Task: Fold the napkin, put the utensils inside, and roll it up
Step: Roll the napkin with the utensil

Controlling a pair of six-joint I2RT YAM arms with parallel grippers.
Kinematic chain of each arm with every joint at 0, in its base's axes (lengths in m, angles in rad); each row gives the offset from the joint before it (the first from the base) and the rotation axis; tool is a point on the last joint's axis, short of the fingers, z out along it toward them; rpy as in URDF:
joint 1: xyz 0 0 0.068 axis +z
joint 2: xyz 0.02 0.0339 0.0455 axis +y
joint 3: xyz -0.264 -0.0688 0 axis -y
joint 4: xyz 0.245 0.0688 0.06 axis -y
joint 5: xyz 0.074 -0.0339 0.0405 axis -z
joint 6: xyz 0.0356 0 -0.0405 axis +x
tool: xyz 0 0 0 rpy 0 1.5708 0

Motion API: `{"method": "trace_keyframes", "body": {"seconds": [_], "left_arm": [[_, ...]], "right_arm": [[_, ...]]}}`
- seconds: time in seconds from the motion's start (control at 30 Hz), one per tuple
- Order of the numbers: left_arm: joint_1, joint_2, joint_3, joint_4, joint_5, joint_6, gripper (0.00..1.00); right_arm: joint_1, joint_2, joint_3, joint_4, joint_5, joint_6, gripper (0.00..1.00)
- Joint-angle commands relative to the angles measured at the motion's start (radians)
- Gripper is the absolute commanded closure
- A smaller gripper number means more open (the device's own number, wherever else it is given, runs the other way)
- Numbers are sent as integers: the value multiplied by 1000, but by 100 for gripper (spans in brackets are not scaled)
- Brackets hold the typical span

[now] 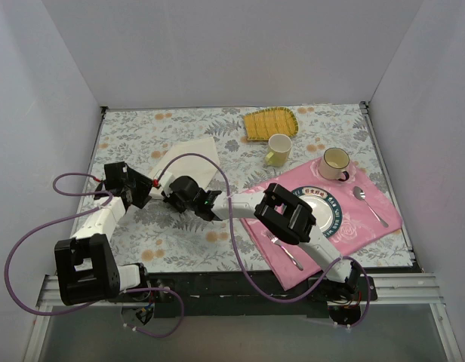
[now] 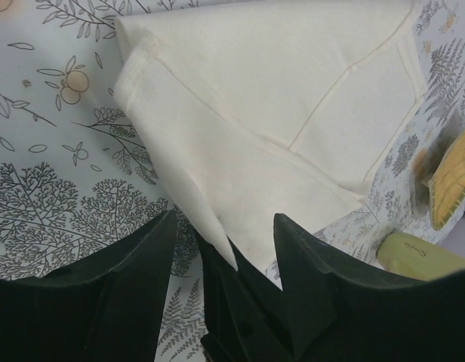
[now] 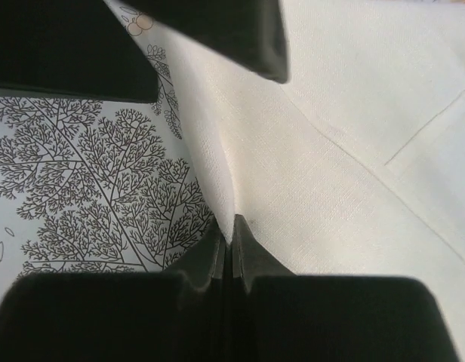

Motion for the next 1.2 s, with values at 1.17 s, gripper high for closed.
{"method": "trace_keyframes", "body": {"seconds": [1.17], "left_arm": [[-1,285,195,47,-20,31,58]], "right_arm": [[-306,40,-10,-13,-701,629,99]]}}
